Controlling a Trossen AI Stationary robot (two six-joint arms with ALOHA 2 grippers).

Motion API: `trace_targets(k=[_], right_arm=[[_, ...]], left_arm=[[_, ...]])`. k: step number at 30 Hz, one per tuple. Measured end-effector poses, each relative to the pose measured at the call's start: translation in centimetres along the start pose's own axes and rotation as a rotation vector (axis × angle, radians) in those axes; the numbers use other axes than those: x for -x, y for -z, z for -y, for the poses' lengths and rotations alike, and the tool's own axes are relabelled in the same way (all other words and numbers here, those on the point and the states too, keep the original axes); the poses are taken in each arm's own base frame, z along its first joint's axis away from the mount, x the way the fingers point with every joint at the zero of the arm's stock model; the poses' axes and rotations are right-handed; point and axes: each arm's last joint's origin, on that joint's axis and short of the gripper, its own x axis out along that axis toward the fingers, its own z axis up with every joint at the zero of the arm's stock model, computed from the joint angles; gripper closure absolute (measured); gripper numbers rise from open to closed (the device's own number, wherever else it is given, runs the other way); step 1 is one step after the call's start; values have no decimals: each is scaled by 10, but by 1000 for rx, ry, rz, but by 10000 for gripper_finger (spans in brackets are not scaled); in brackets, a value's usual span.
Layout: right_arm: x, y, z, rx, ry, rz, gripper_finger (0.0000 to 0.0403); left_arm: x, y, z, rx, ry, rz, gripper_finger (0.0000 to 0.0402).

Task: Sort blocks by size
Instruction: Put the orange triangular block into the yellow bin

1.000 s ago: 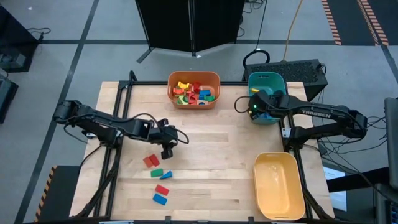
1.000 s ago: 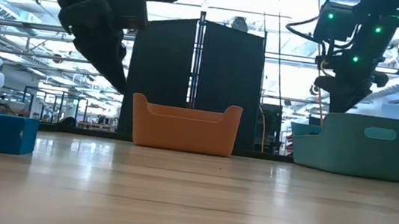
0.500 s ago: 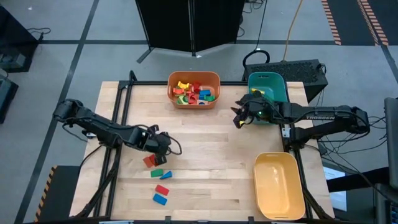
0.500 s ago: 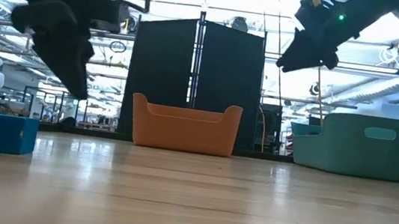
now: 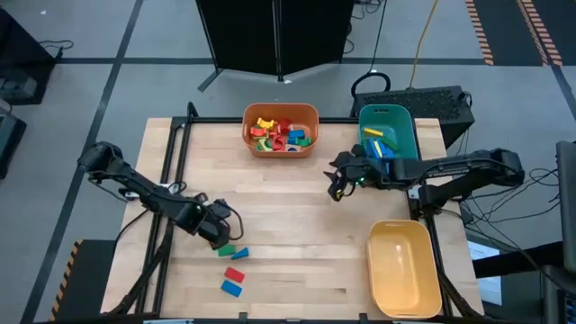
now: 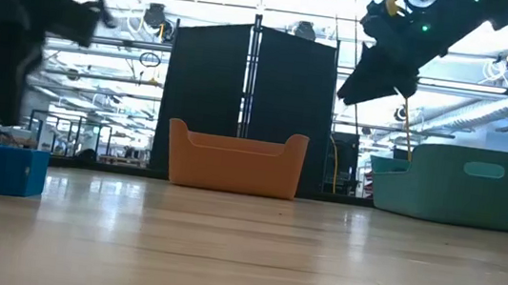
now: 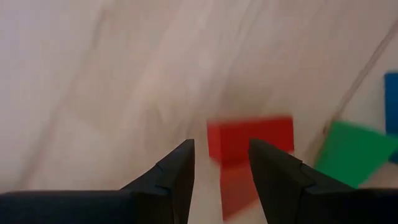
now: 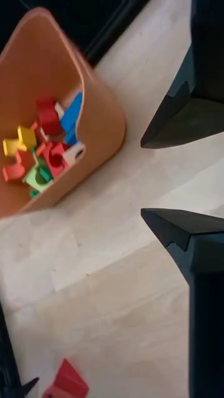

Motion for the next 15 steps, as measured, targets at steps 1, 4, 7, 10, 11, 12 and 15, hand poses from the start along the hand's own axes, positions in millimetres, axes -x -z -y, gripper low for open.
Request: trace_targets(k=[1,4,7,10,11,12,15], right_arm=[[-3,1,-3,6,-5,-1,250],[-11,5,-10,44,-14,-11,250],[-20,8,-13,80,-10,-23,250],[-25,10,-14,98,-5,-33,250],[-26,11,-14,102,-4,-37,250],[-27,11,-15,109,-3,-41,250],[-27,11,-15,117,-3,-41,250]], left_arm=[[0,3,0,33,-2,-30,251],[2,11,2,78,15,-99,251],[3,15,5,63,29,-112,251],[3,16,4,63,20,-113,251],[3,15,4,61,18,-110,251],[3,15,4,56,14,-107,251],[1,16,2,51,2,-95,251]])
